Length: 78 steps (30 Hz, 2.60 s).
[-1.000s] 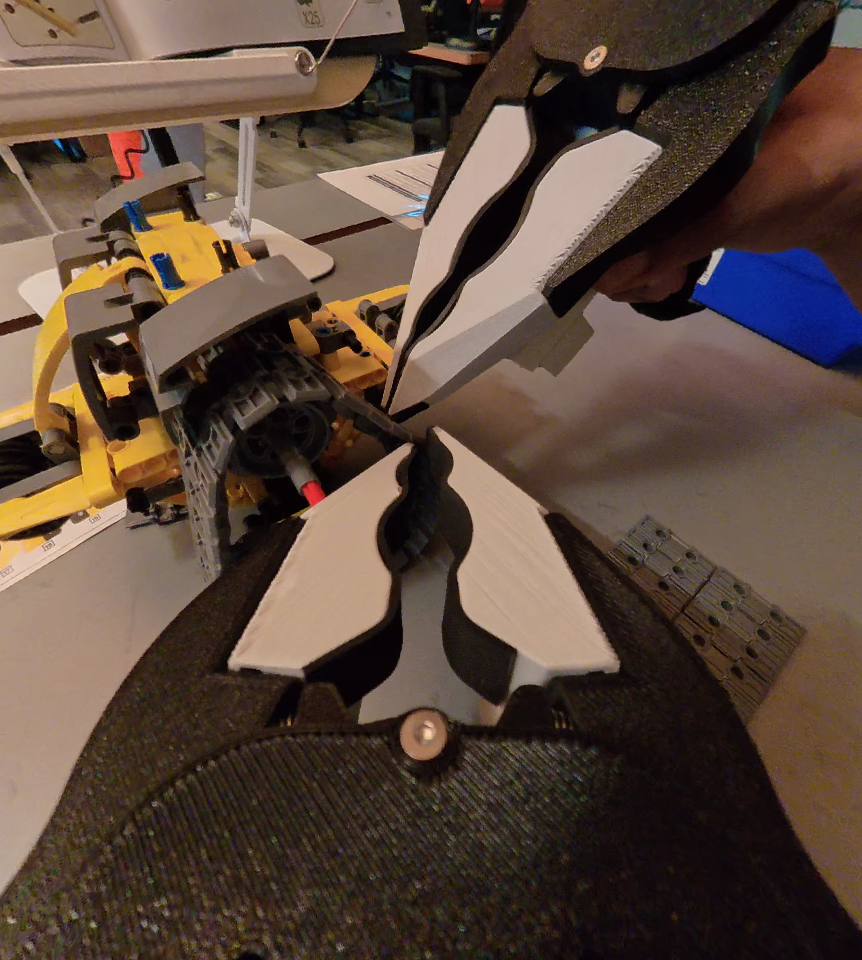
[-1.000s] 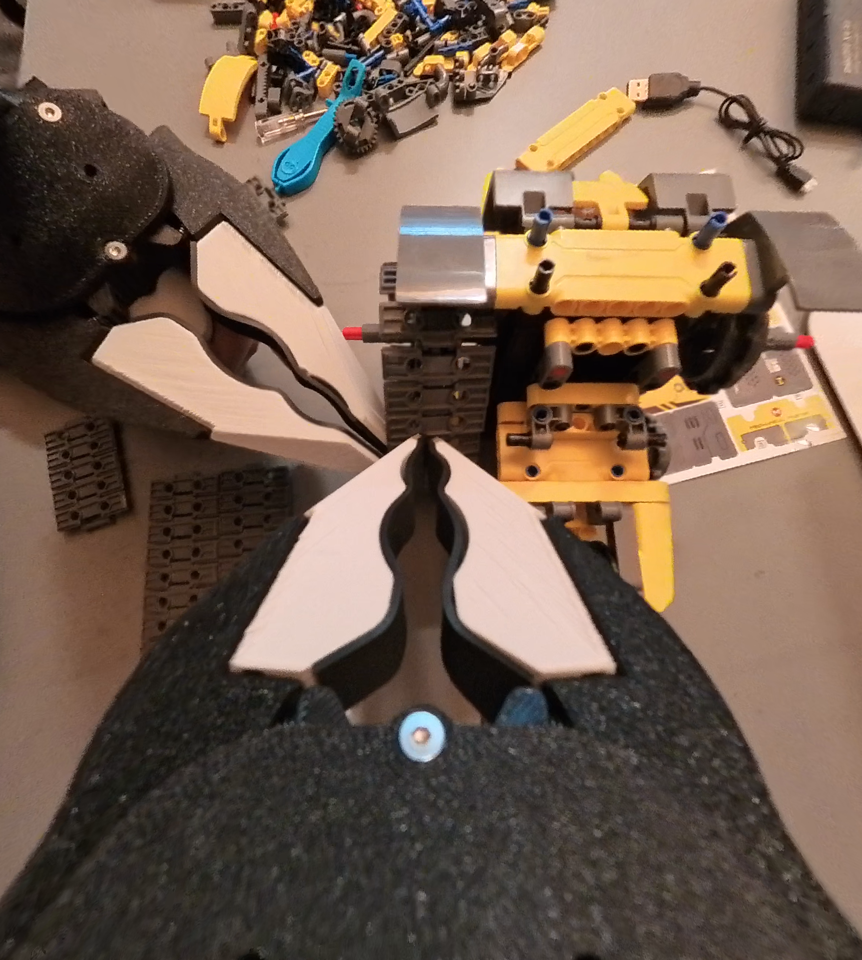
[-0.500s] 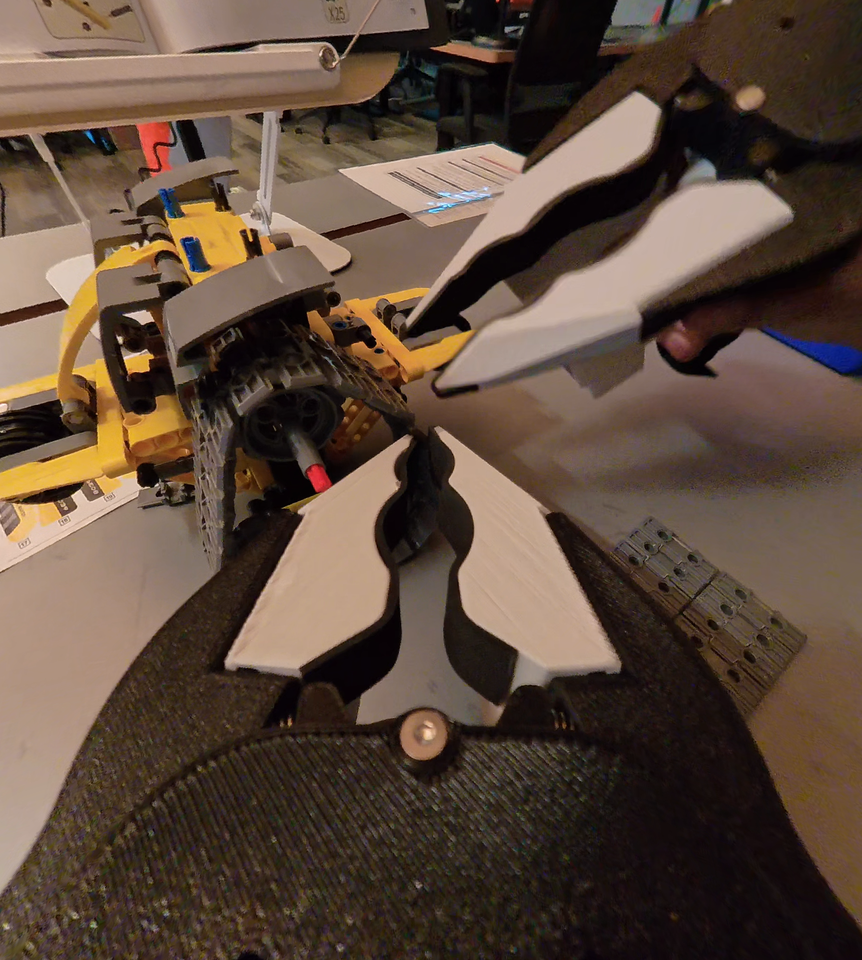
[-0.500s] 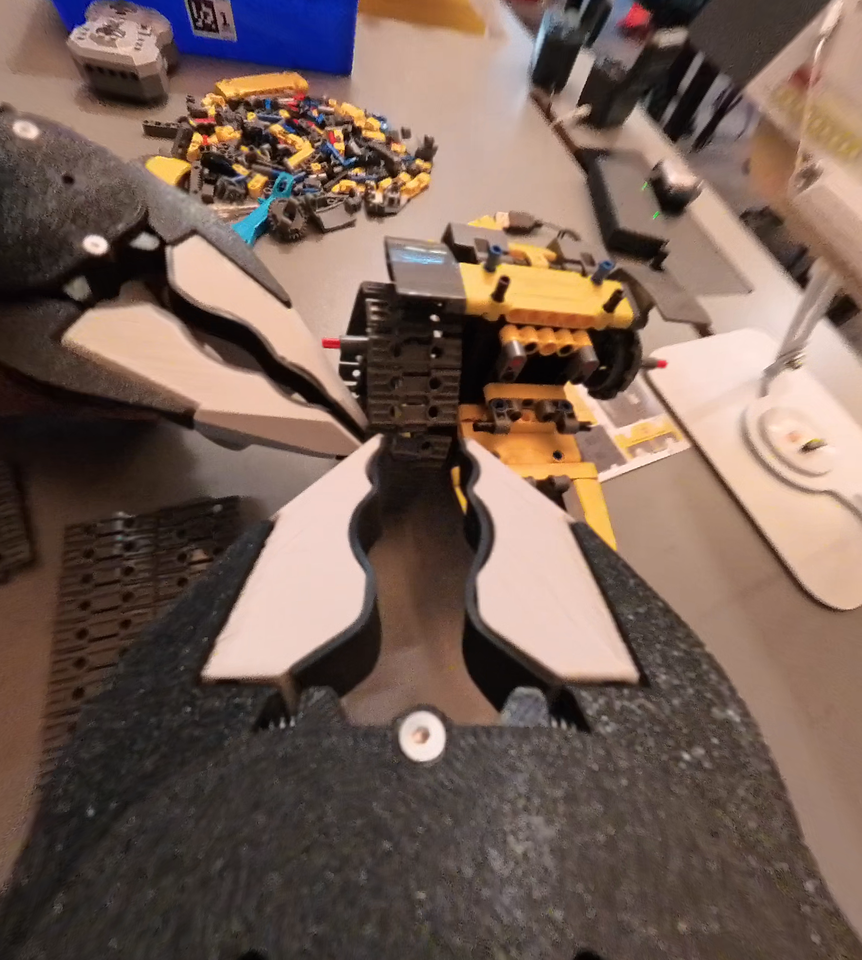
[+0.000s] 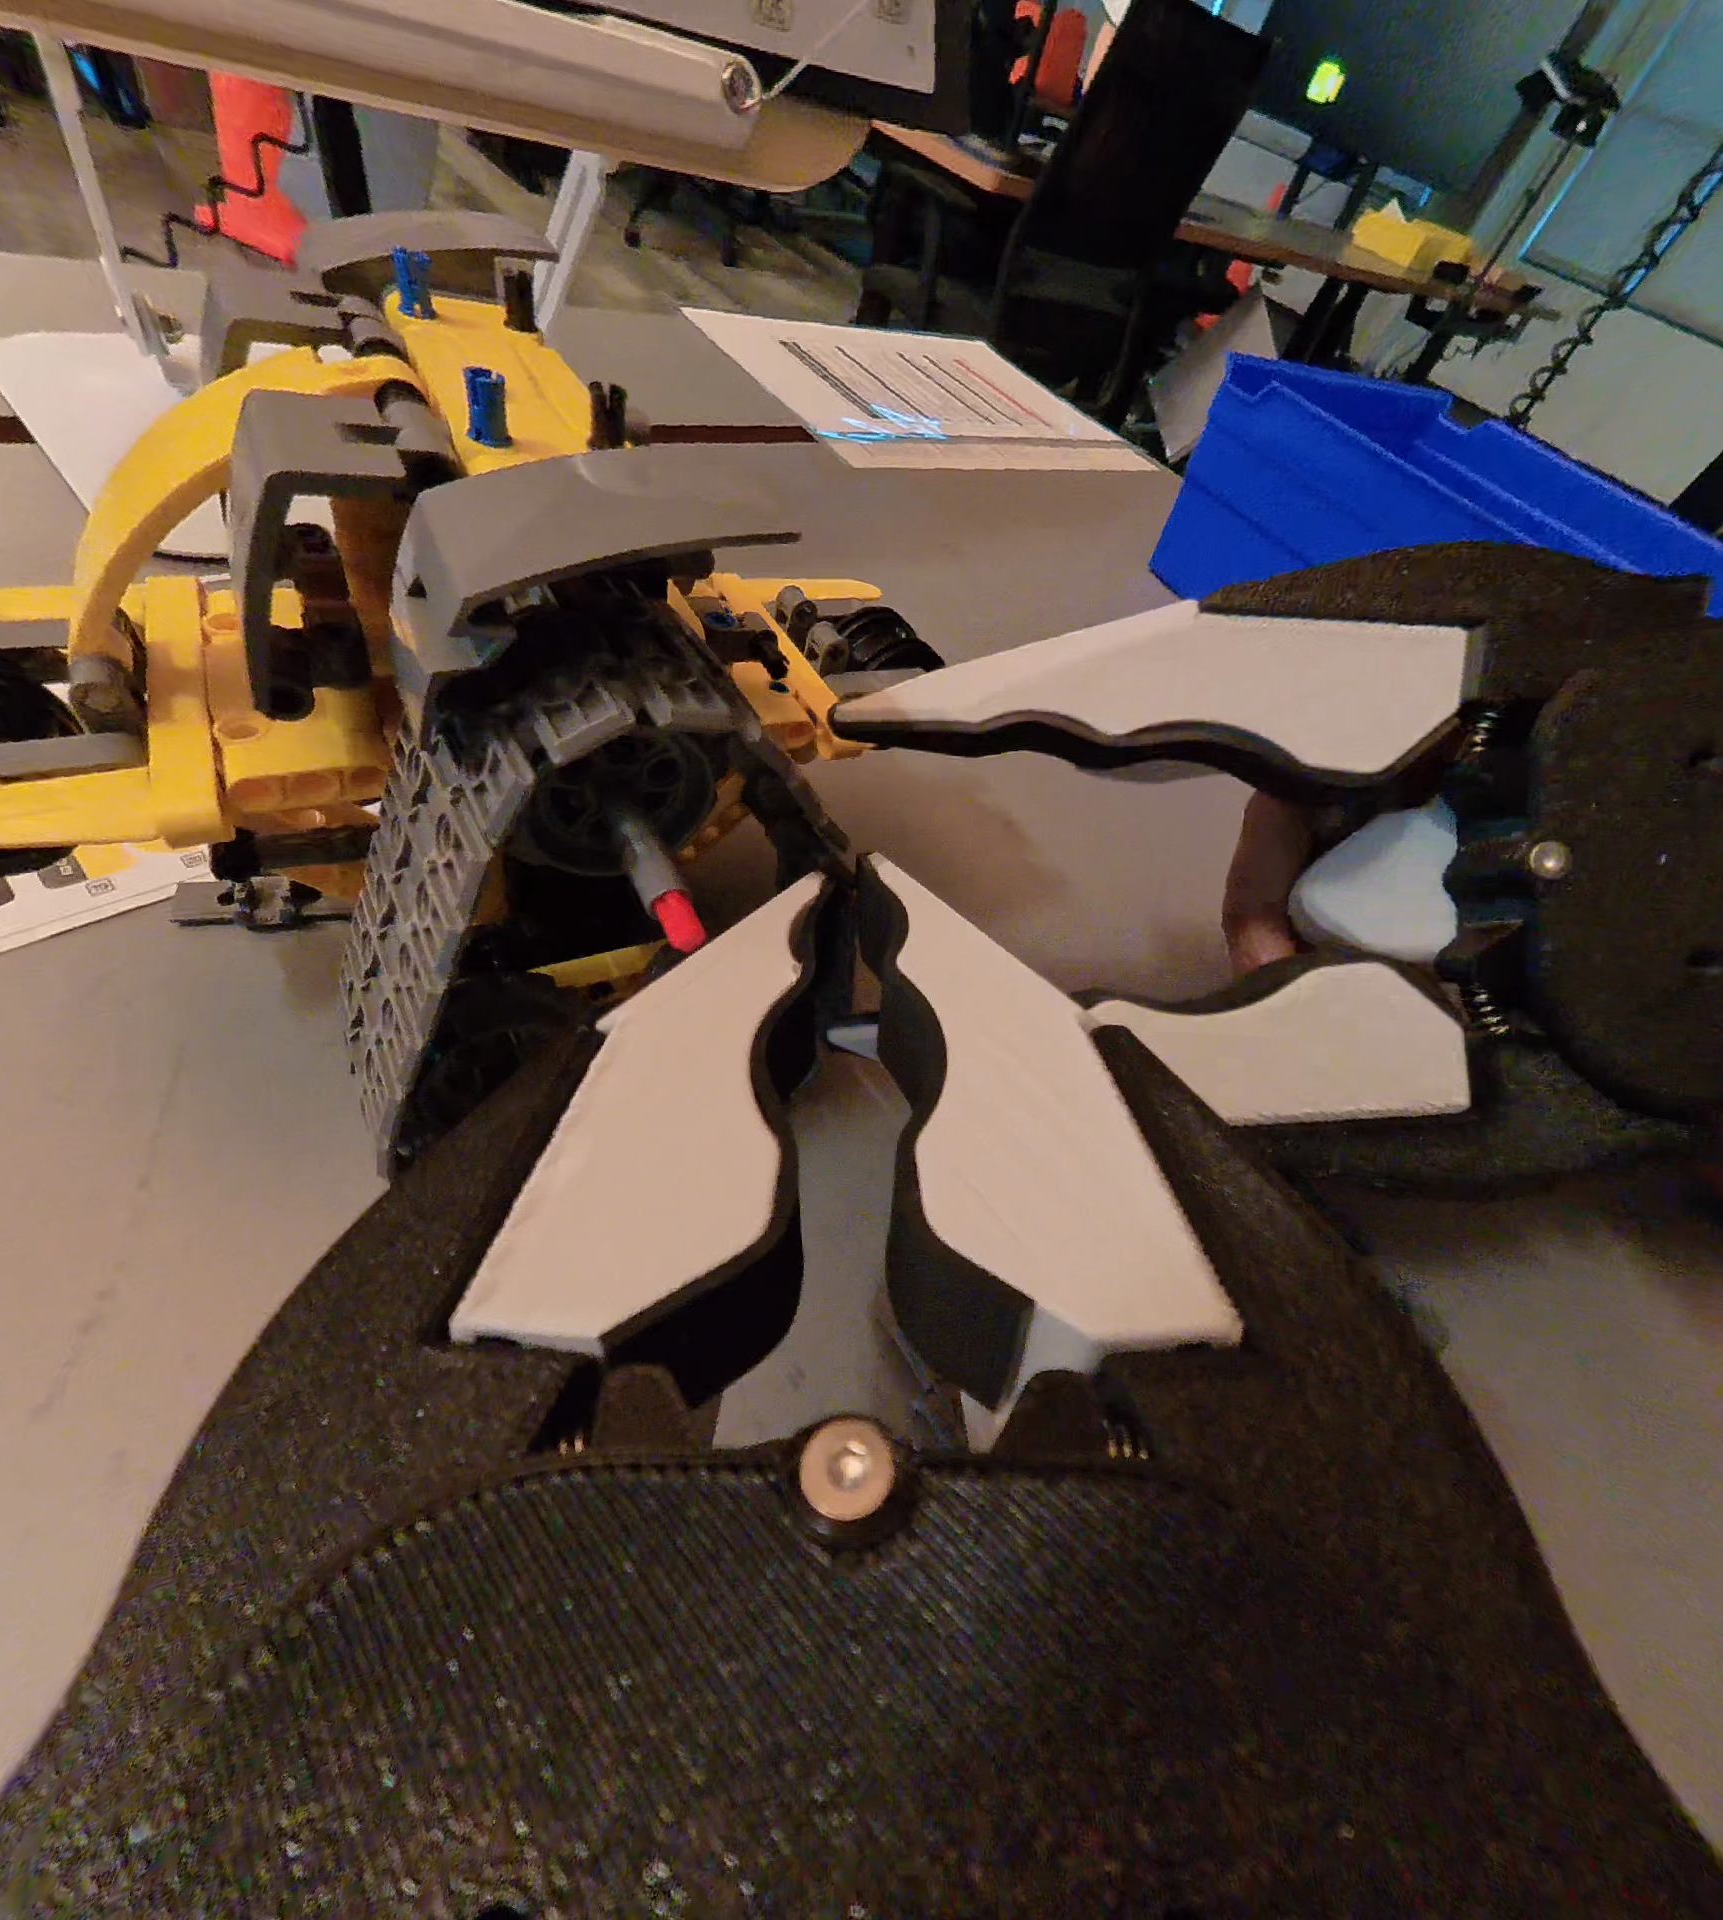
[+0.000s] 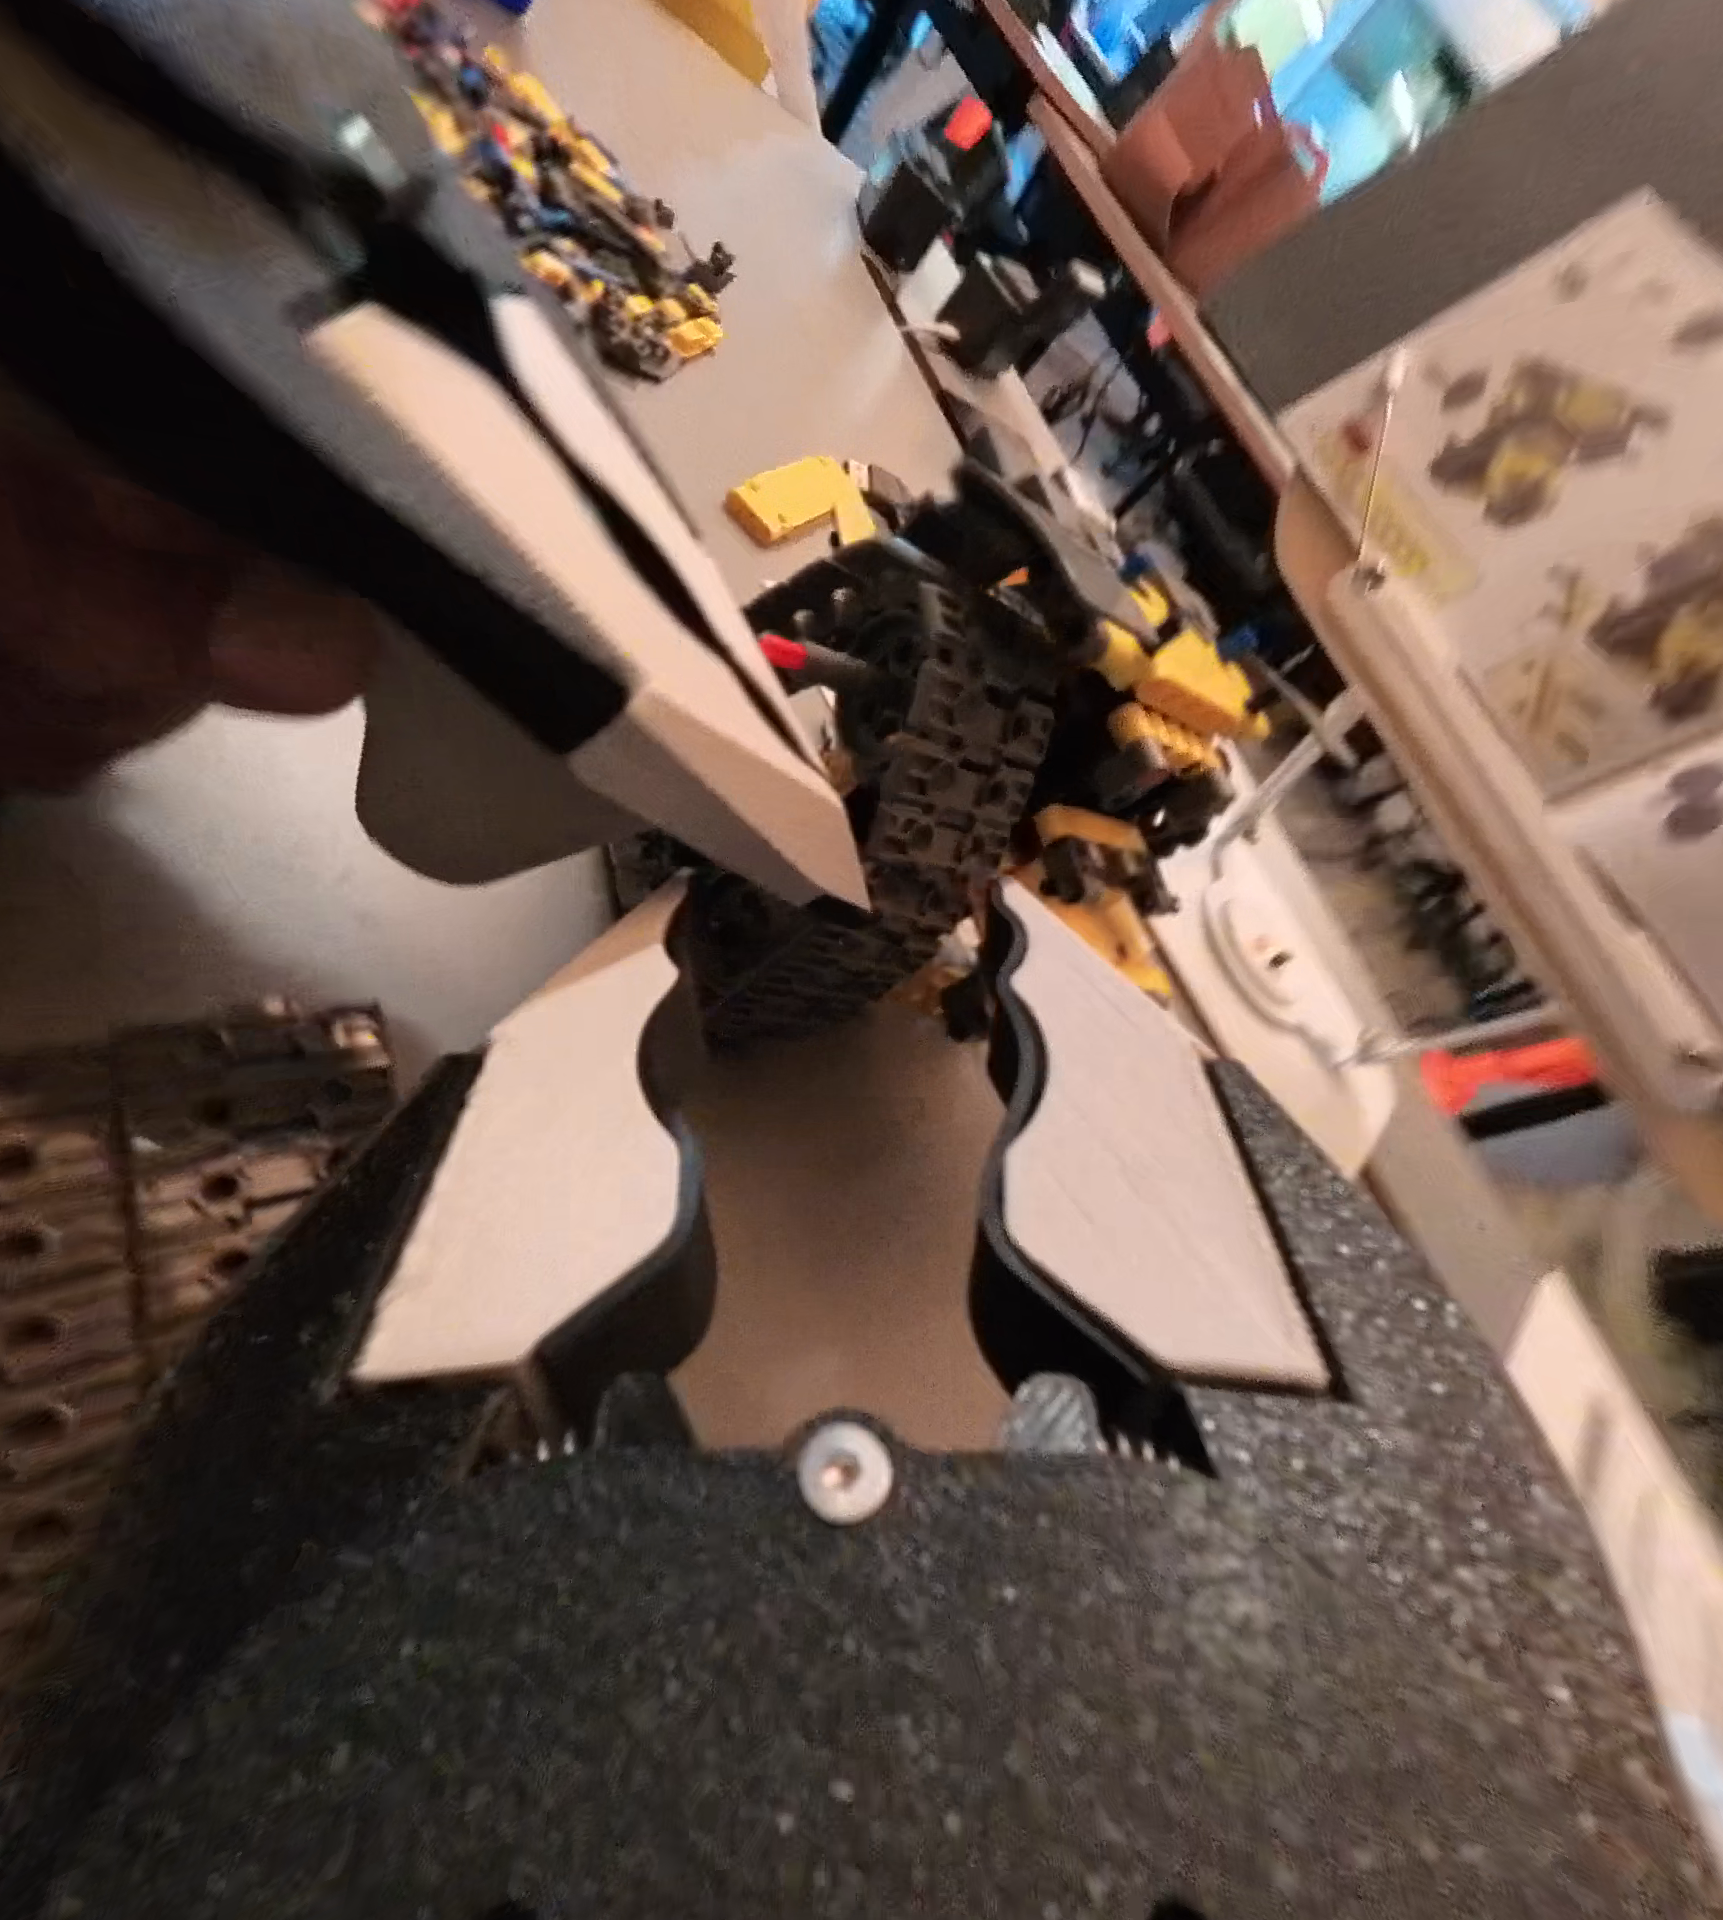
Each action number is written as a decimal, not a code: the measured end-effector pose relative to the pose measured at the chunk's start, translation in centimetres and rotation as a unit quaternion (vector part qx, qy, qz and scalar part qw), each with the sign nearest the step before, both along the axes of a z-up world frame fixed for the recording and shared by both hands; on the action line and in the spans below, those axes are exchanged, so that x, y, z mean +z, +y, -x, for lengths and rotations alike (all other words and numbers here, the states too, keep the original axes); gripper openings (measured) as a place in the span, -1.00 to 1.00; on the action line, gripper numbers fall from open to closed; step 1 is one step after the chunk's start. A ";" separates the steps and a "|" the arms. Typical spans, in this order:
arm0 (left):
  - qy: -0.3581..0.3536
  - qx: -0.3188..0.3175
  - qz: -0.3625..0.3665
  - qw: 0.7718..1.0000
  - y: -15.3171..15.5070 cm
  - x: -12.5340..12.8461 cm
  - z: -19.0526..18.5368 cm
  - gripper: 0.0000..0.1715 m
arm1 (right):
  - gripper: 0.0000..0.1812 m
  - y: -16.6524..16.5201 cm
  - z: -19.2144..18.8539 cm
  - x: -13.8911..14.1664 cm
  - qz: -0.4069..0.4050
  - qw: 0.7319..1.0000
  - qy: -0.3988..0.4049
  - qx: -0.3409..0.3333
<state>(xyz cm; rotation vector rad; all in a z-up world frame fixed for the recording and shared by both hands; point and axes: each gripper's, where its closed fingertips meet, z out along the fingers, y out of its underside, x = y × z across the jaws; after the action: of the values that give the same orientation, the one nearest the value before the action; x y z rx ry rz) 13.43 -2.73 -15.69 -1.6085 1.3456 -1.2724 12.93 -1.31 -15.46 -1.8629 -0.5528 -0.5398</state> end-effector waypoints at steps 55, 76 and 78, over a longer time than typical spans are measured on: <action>-0.054 -0.014 0.365 0.929 0.6 0.0 -0.7 -0.98 | -0.62 -1.2 0.3 1.5 -0.037 0.974 0.221 0.018; -0.053 0.004 0.359 0.932 1.1 -0.2 -0.6 -0.99 | -0.67 1.7 -0.6 1.5 0.119 0.900 0.418 0.033; -0.052 0.004 0.361 0.931 1.1 -0.2 -0.6 -0.99 | -0.74 1.4 -0.5 1.8 0.121 0.898 0.422 0.032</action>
<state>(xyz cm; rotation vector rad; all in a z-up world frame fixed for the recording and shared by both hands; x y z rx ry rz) 14.00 -1.65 -15.94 -1.9662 0.8316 -1.9628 13.46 0.10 -13.70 -2.0760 -0.0870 0.4182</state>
